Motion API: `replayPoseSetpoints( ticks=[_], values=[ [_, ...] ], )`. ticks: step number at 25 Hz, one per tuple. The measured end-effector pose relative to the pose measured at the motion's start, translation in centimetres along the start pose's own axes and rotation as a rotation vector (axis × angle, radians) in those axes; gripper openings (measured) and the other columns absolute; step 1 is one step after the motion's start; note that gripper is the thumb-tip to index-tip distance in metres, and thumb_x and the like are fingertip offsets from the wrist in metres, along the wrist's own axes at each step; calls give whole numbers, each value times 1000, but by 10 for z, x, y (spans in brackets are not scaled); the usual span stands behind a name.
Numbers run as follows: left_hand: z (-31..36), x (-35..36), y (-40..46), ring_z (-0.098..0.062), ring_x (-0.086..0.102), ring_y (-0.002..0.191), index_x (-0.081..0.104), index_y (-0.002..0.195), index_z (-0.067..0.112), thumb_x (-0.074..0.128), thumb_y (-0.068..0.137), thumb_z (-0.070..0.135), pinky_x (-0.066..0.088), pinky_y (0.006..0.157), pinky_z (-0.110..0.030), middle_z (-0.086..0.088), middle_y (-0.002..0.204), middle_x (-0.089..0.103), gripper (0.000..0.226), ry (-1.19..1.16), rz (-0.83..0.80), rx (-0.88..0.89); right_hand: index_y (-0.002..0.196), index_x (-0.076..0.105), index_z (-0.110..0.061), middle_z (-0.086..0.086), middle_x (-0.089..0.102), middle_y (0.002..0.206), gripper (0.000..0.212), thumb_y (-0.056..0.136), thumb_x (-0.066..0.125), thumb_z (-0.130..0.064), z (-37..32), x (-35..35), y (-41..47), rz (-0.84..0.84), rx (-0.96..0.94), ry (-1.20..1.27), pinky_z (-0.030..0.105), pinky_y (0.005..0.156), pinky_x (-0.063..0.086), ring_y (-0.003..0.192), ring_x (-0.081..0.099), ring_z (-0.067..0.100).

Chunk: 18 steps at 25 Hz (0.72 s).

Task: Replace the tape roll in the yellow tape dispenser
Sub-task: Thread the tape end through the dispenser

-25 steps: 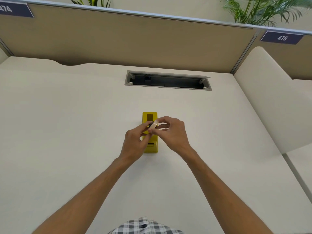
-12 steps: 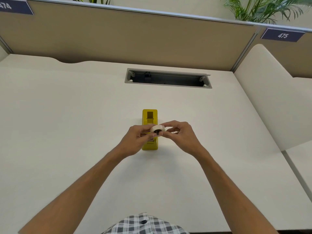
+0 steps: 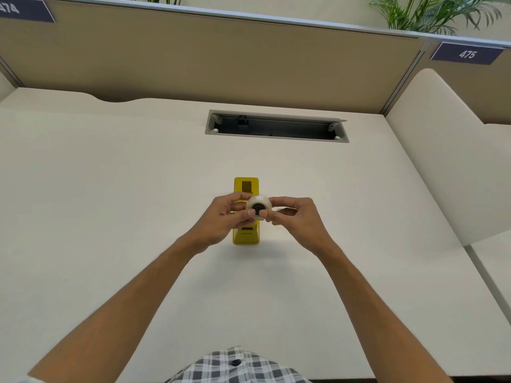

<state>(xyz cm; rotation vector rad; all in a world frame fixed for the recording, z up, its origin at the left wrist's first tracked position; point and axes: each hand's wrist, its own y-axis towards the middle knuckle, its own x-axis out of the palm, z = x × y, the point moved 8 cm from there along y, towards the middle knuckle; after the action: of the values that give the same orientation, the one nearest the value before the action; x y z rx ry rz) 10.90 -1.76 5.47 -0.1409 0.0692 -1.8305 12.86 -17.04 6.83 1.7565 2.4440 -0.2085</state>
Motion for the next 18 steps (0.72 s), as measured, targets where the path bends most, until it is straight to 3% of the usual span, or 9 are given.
replayPoseSetpoints(
  ticks=[4,9,14,18],
  values=[
    [1,-5,2,-18,68,104,61,121,13,65,89,13,56,84,-27,-6,115,70,32,39,30,20,92,77,-24,-3,76,78,18,75,81,-28,1,-1,1,48,-4,-13,23,73,55,75,72,16],
    [-5,-29,3,-12,68,103,62,115,13,75,80,11,56,89,-27,-2,110,71,37,120,340,113,79,76,-29,-12,72,62,11,72,82,-35,6,-10,7,298,-16,-87,5,54,42,59,67,3],
    [-20,-39,6,-9,55,119,59,125,20,70,86,26,45,99,-28,5,127,62,41,412,445,125,85,76,-26,-18,71,75,14,73,82,-32,9,5,19,344,-43,-197,6,58,46,62,67,1],
    [-33,-40,13,-11,51,123,54,132,20,66,88,21,42,100,-27,5,136,57,46,526,438,106,84,75,-27,-16,69,71,11,74,80,-30,9,17,31,380,-57,-234,11,58,49,61,66,2]
  ],
)
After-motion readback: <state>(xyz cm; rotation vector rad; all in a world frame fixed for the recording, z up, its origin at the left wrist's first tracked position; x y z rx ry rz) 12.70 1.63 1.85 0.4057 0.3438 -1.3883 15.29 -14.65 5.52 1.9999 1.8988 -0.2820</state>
